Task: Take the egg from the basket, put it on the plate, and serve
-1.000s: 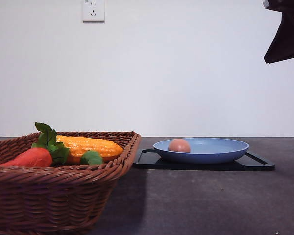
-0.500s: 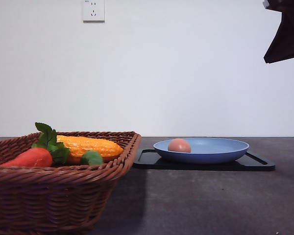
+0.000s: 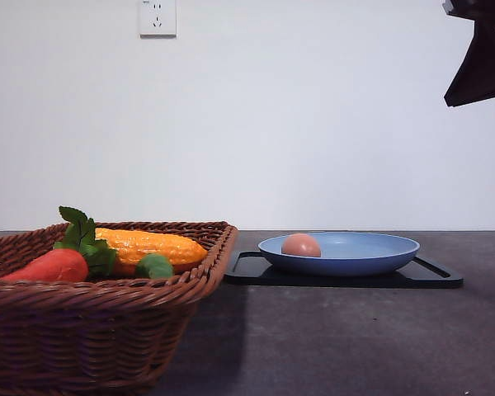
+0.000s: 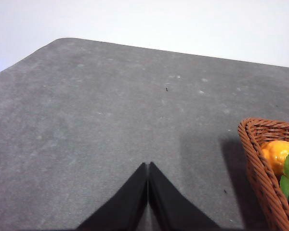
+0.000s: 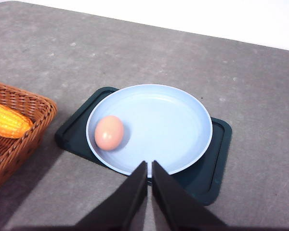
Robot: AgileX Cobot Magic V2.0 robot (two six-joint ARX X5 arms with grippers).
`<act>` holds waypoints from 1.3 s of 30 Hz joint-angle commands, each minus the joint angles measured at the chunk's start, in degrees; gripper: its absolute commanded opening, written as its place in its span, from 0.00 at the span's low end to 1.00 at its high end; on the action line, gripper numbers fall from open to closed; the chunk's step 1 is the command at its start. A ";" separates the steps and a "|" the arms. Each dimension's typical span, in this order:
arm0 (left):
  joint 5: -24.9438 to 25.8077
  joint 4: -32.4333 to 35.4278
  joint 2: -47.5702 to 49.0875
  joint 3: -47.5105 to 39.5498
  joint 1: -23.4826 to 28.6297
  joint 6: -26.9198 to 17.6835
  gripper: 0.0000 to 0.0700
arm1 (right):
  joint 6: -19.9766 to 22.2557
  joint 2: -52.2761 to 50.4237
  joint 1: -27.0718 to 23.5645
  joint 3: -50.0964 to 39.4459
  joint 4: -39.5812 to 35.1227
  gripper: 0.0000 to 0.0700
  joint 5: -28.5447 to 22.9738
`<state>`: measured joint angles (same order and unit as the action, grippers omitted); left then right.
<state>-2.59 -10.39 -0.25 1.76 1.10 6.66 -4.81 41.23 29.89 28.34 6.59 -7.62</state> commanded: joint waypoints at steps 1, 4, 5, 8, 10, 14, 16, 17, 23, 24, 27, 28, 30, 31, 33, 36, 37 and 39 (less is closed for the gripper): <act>0.20 -0.24 0.09 -1.60 0.11 -0.09 0.00 | 0.05 0.13 0.31 0.59 -0.60 0.00 -0.32; 0.20 -0.22 0.09 -1.60 0.11 -0.09 0.00 | 3.27 -2.16 -0.28 0.49 -0.09 0.00 -2.98; 0.20 -0.22 0.09 -1.60 0.11 -0.09 0.00 | 4.14 -3.29 -0.97 0.28 -0.10 0.00 -3.21; 0.20 -0.22 0.09 -1.60 0.11 -0.09 0.00 | 7.14 -7.35 -4.73 -1.87 -0.98 0.00 0.77; 0.20 -0.22 0.09 -1.60 0.13 -0.09 0.00 | 7.23 -10.25 -8.00 -4.14 -1.01 0.00 5.84; 0.20 -0.22 0.09 -1.60 0.13 -0.09 0.00 | 7.21 -18.07 -15.90 -11.15 -1.03 0.00 12.42; 0.20 -0.22 0.09 -1.60 0.11 -0.09 0.00 | 7.19 -22.36 -19.56 -14.92 -1.03 0.00 13.64; 0.20 -0.24 0.09 -1.60 0.11 -0.09 0.00 | 7.19 -24.35 -21.10 -16.65 -1.03 0.00 14.54; 0.20 -0.22 0.09 -1.60 0.11 -0.09 0.00 | 7.19 -33.44 -26.27 -23.59 -0.98 0.00 18.63; 0.20 -0.22 0.09 -1.60 0.11 -0.09 0.00 | 7.21 -34.37 -26.66 -24.21 -0.96 0.00 18.63; 0.20 -0.24 0.09 -1.60 0.11 -0.09 0.00 | 7.19 -36.42 -27.35 -25.74 -0.98 0.00 18.58; 0.20 -0.22 0.09 -1.60 0.13 -0.09 0.00 | 7.21 -36.83 -27.39 -26.17 -0.98 0.00 18.56; 0.20 -0.22 0.09 -1.60 0.11 -0.09 0.00 | 7.21 -37.67 -27.41 -27.25 -1.00 0.00 18.54; 0.20 -0.22 0.09 -1.60 0.11 -0.09 0.00 | 7.18 -38.10 -27.39 -27.77 -0.77 0.00 18.54; 0.20 -0.22 0.09 -1.60 0.13 -0.09 0.00 | 6.95 -38.92 -27.39 -27.87 1.34 0.00 18.54; 0.20 -0.22 0.09 -1.60 0.11 -0.09 0.00 | 6.50 -40.85 -27.39 -27.87 2.87 0.00 18.67; 0.20 -0.22 0.09 -1.60 0.11 -0.09 0.00 | 6.04 -41.08 -27.39 -27.87 2.67 0.00 19.07; 0.20 -0.22 0.09 -1.60 0.11 -0.09 0.00 | 4.83 -41.02 -27.41 -27.87 2.64 0.00 20.07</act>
<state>-2.59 -10.39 -0.25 1.76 1.10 6.66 1.24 0.13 2.50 0.86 8.95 12.05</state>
